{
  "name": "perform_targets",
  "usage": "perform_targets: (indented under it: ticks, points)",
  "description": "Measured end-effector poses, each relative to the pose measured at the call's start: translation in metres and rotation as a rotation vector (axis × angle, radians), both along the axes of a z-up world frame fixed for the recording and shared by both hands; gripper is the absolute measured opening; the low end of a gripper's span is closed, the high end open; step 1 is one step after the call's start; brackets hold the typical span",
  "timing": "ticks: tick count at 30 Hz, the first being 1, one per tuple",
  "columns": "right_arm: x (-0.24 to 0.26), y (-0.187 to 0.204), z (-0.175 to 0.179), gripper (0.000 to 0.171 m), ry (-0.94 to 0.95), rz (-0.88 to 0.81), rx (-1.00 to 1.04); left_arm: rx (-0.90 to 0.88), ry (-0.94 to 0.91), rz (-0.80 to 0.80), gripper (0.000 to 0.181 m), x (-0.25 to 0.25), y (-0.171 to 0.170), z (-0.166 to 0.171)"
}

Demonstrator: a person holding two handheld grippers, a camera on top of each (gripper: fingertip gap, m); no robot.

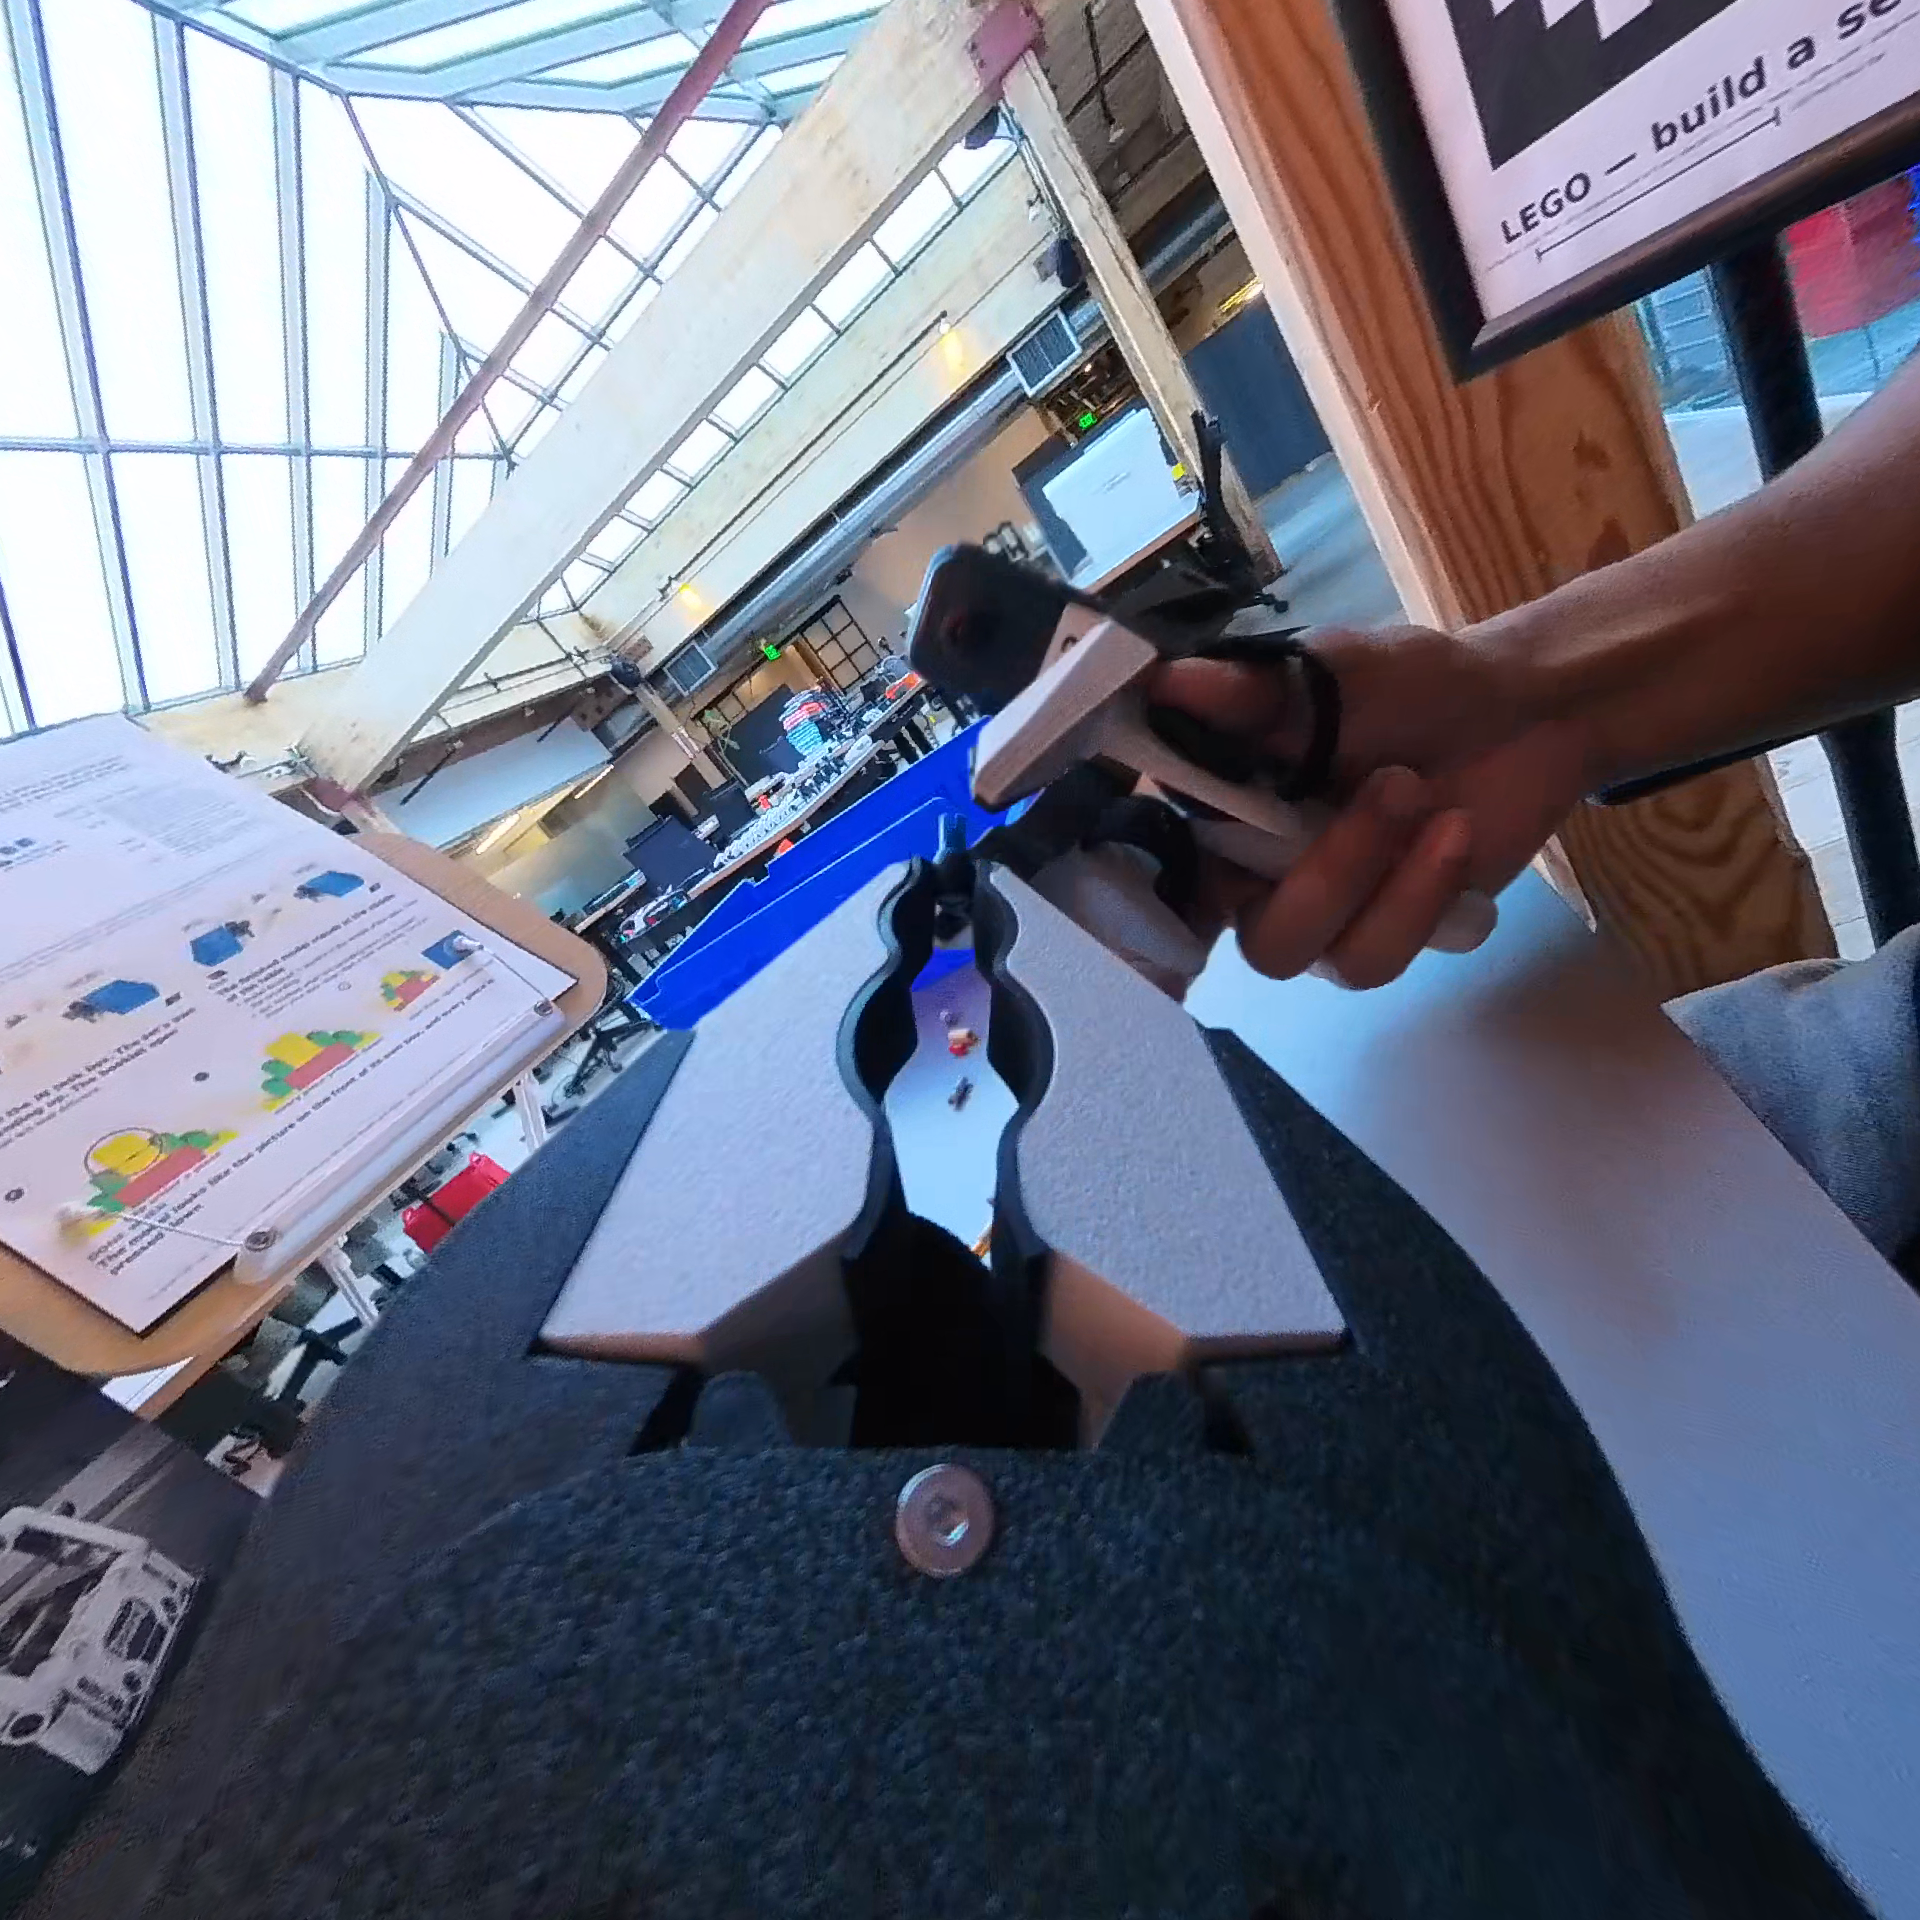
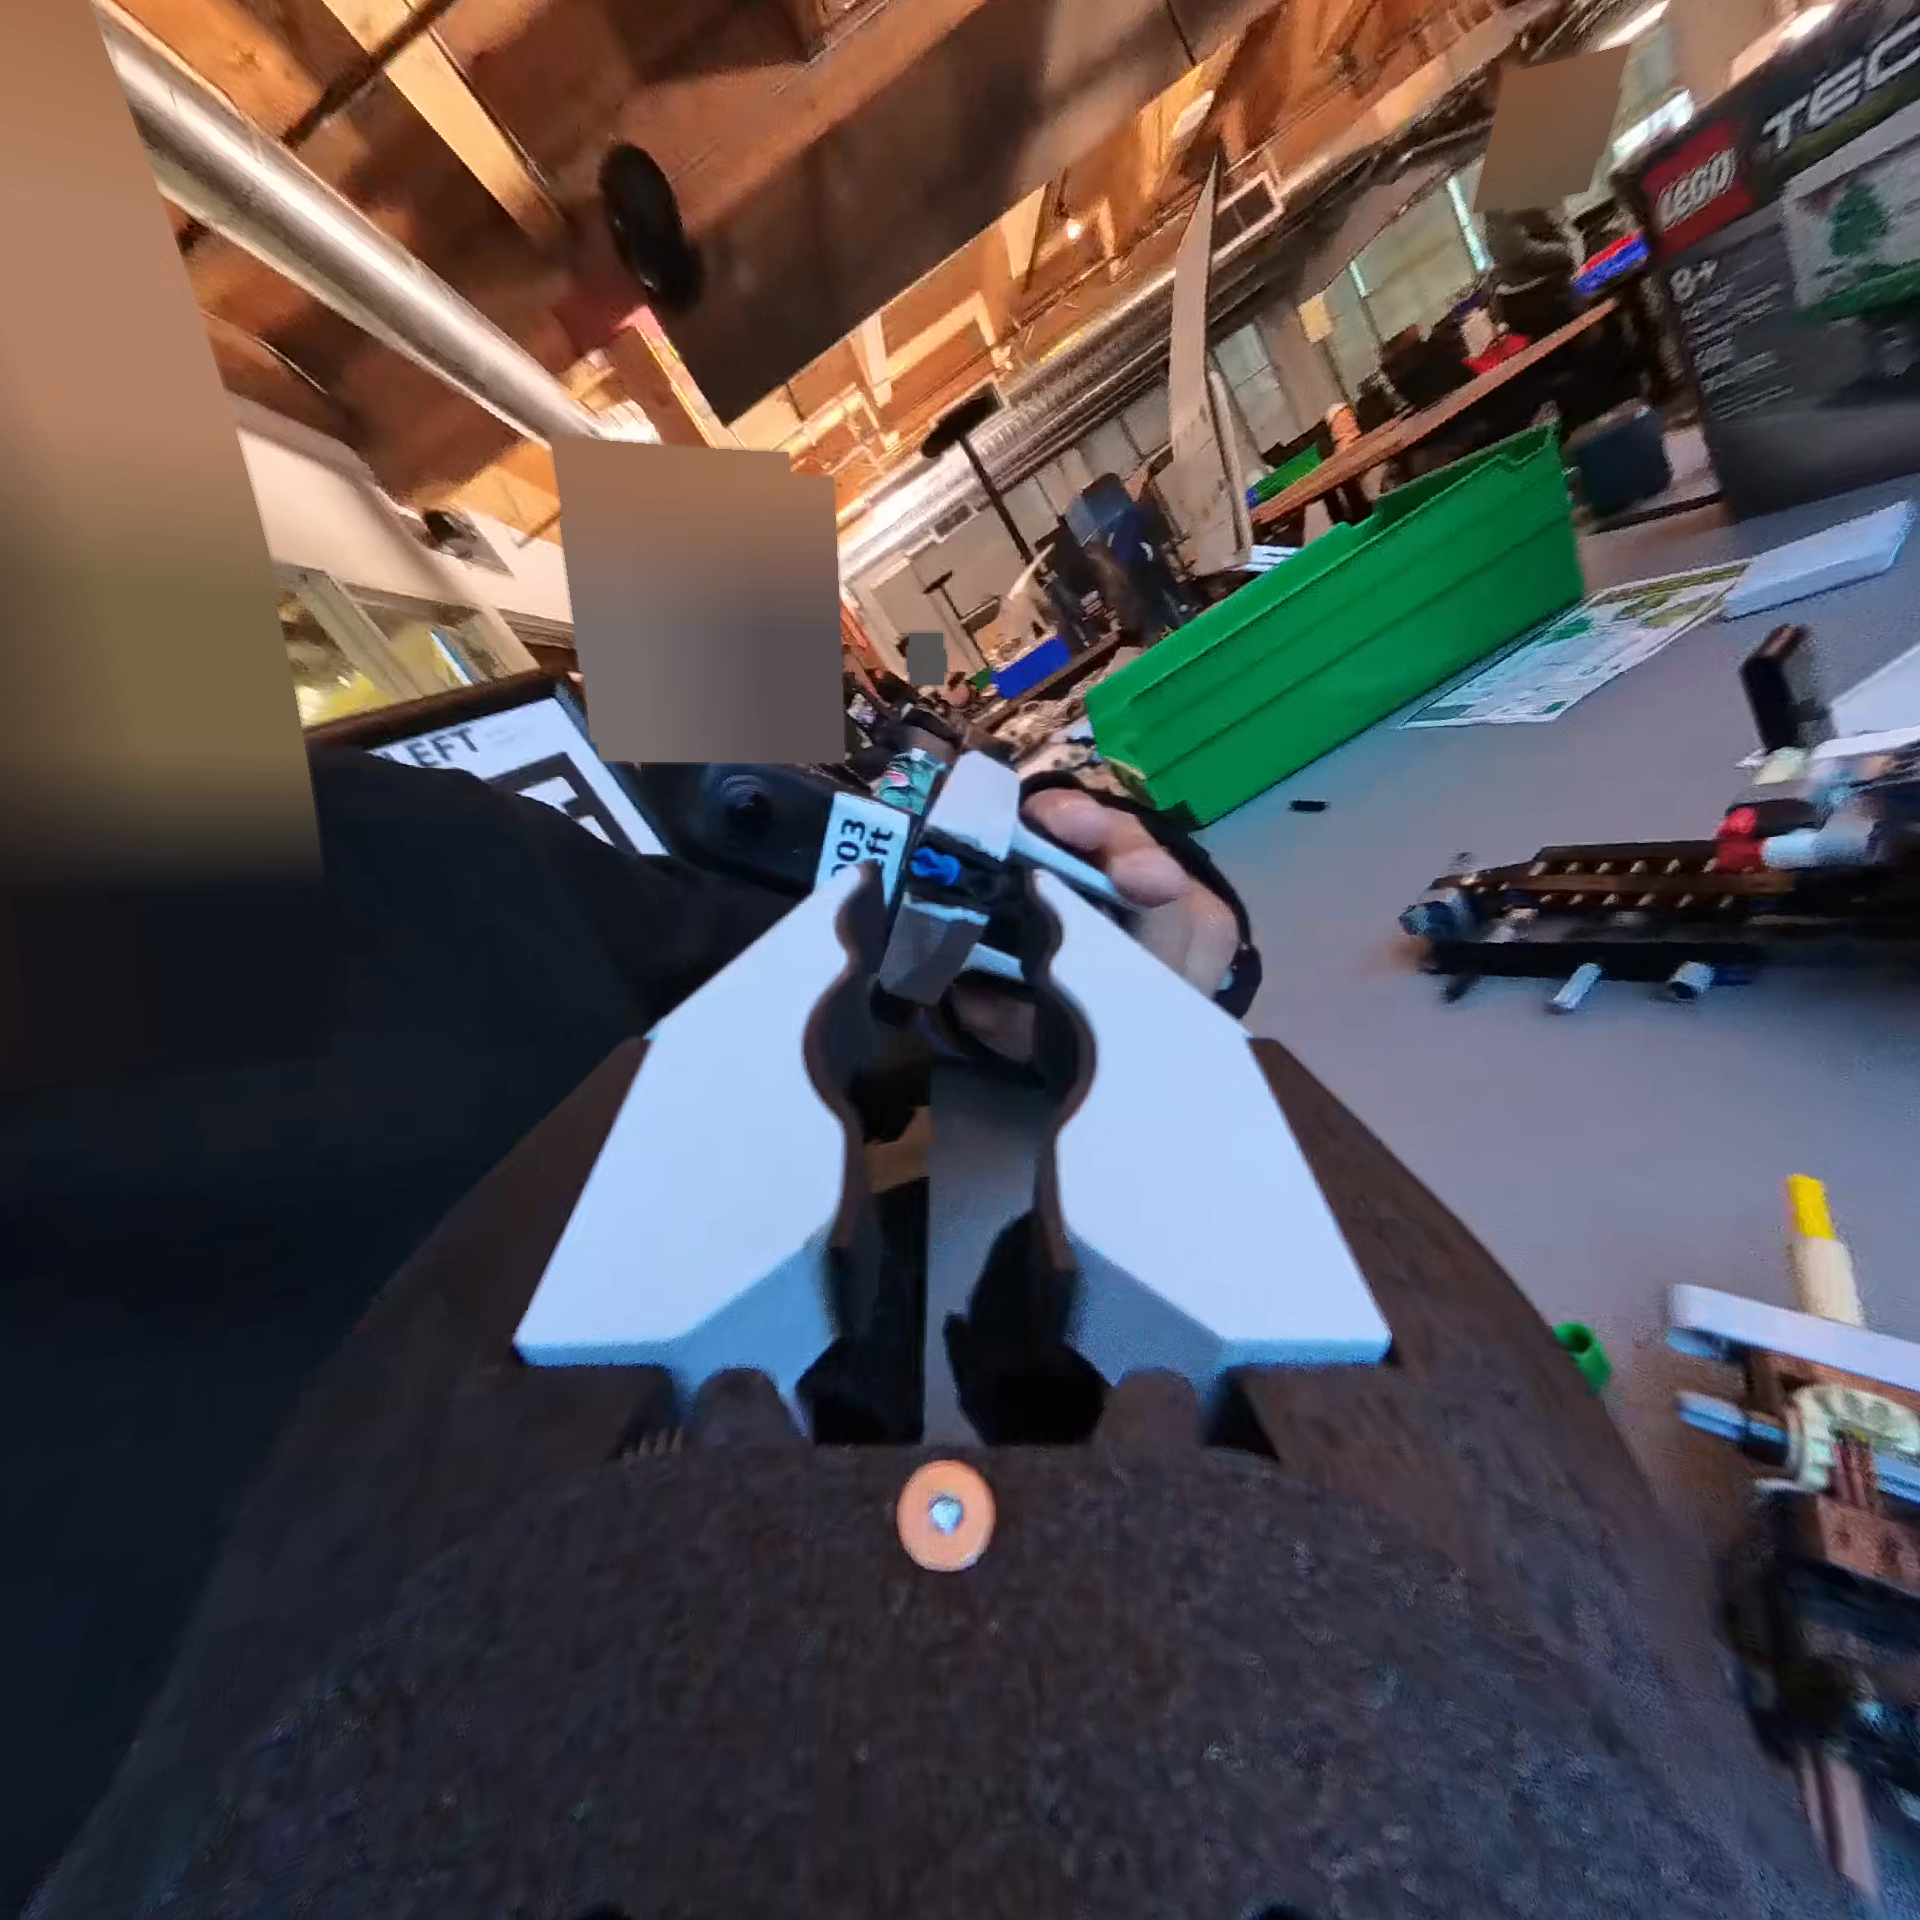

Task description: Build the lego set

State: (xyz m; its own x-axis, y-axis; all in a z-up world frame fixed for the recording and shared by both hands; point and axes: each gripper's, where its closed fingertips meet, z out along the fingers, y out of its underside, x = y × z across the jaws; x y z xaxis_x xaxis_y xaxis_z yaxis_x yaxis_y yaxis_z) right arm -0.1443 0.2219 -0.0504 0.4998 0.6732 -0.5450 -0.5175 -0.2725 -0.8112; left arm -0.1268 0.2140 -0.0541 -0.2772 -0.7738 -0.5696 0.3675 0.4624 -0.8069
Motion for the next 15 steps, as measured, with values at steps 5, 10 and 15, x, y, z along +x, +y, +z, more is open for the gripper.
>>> perform_targets:
  ticks: [5, 10, 15]
  points:
    - [0.001, -0.002, -0.002, 0.018, 0.099, 0.070, -0.052, -0.005, 0.015, -0.019, 0.004, -0.001, -0.004, -0.001]
    - [0.011, 0.007, -0.016, 0.017, -0.020, -0.041, -0.101, 0.073, 0.056, 0.059, 0.005, 0.007, 0.005, -0.014]
    - [0.023, 0.014, -0.032, 0.017, -0.349, -0.226, -0.108, 0.147, 0.108, 0.138, 0.005, 0.014, 0.013, -0.029]
